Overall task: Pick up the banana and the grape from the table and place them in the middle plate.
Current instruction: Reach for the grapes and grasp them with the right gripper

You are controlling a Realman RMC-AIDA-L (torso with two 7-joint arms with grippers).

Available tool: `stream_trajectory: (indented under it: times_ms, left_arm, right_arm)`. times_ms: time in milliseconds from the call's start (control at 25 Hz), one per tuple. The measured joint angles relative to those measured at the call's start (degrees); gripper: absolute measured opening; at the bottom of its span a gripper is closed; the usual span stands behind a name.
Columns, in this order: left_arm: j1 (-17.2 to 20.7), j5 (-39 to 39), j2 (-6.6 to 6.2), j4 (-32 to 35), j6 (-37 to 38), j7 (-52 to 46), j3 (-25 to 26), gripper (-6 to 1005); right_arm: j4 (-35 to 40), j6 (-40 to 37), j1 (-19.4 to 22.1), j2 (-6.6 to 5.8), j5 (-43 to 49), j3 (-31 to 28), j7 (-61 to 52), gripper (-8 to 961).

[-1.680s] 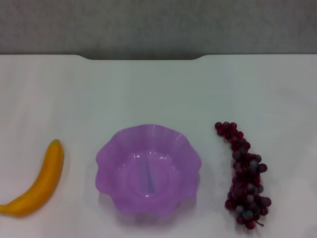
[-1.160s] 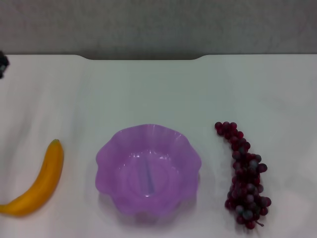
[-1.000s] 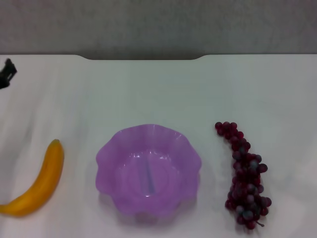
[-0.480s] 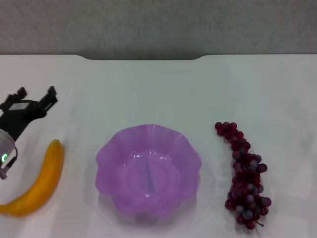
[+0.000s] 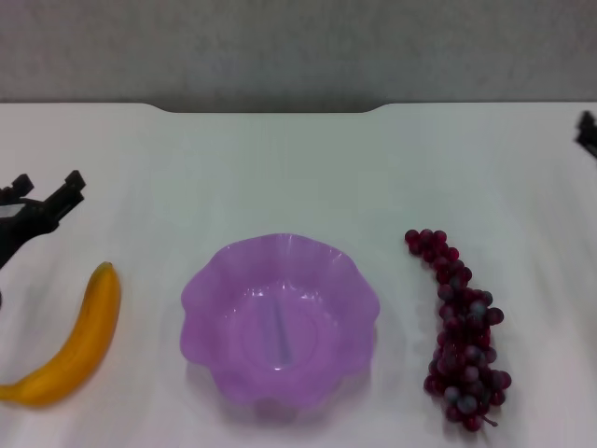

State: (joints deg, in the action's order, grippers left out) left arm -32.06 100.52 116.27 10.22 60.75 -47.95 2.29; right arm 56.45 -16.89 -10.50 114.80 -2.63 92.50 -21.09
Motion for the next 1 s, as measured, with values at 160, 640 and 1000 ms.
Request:
stream_trajectory:
  times_ms: [160,640,1000]
  left_arm:
    - [0.9,3.2,0.1,3.1,2.2,-3.3,0.0,877]
    - [3.8,4.8,0.37,5.6,8.3,-5.0,-0.1,877]
    - [4.1,4.7,0.45,5.9,9.4,-4.8,0.0,877]
  right_arm:
    - [6.2,4.1,1.1,-0.12,-0.1,6.6,-0.1,878]
    - [11.5,7.4,3.1,-0.08,-0.4,18.7,-2.0,877]
    - [9.7,7.2,5.7,0.03,-0.4,20.2,-4.3,877]
